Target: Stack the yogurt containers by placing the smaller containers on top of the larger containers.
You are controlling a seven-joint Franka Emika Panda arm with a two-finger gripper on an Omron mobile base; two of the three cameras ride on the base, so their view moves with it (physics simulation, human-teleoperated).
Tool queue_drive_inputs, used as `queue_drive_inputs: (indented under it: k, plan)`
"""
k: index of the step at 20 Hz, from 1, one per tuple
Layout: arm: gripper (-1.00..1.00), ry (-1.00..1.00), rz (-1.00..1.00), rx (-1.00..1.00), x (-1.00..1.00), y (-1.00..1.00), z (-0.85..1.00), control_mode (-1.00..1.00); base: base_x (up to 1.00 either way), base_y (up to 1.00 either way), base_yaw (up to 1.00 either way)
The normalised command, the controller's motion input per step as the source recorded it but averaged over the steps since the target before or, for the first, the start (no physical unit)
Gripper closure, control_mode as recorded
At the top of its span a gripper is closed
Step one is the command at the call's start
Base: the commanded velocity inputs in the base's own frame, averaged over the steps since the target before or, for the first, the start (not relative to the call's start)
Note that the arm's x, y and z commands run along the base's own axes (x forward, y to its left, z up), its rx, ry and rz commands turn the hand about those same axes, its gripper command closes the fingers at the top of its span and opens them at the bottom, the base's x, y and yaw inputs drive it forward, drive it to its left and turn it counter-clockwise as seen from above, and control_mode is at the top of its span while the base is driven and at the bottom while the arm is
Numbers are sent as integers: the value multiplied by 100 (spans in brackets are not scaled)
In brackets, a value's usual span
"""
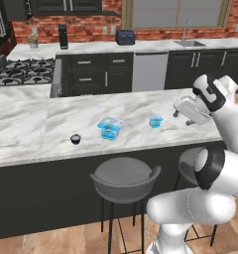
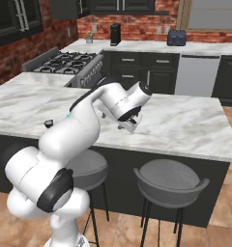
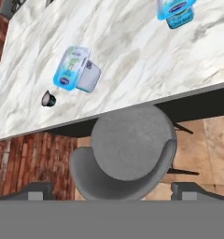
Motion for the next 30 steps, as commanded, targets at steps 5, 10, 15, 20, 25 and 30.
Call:
queue_drive_inputs:
  k: [5, 10, 15, 20, 25, 30]
  plan:
    - [-100, 2, 0, 5, 18, 0, -20, -100, 0, 0, 0]
    - [-100, 2, 0, 5, 18, 0, -17, -100, 0, 0, 0]
    - [-100, 3, 0, 3, 24, 0, -15, -100, 0, 0, 0]
    - [-100, 6, 0, 2, 25, -1, -12, -100, 0, 0, 0]
    - [-100, 5, 0, 3, 25, -6, -12, -100, 0, 0, 0]
    - [-100, 2, 0, 4, 26, -13, -12, -100, 0, 0, 0]
